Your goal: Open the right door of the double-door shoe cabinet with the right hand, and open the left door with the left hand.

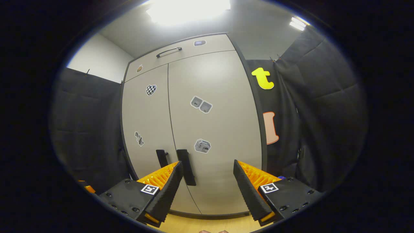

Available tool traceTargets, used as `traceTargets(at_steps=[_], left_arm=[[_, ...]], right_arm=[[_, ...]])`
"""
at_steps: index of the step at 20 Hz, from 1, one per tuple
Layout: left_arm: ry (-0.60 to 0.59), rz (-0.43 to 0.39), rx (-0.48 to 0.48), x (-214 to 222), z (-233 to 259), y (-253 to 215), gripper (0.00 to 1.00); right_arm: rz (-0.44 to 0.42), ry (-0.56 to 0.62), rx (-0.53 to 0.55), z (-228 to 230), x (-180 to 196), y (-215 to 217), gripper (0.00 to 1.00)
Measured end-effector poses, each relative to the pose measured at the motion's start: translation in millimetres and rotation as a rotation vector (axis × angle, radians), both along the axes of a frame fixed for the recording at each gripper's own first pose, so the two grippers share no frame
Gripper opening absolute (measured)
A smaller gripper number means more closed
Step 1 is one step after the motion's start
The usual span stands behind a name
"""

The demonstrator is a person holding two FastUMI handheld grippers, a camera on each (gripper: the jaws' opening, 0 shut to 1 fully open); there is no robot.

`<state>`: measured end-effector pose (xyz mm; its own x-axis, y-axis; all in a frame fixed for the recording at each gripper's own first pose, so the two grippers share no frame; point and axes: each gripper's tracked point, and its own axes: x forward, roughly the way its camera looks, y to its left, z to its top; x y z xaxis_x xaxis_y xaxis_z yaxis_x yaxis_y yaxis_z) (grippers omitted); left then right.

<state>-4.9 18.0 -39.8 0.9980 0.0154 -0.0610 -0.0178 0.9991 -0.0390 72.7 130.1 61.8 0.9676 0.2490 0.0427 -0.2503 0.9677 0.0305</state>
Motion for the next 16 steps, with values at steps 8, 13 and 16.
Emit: traceTargets(at_steps=[8,13,16], left_arm=[[0.000,0.045,0.041,-1.9,-10.0,30.7,0.98],[0.038,0.096,0.076,-1.3,-26.2,56.6,0.98],[0.048,0.112,0.066,3.3,-29.1,64.3,0.96]], right_arm=[[0.033,-0.030,-0.064,5.8,45.5,61.5,0.98],[-0.001,0.005,-0.083,-10.9,76.7,77.1,0.98],[-0.023,0.020,-0.096,-21.0,90.5,81.5,0.96]])
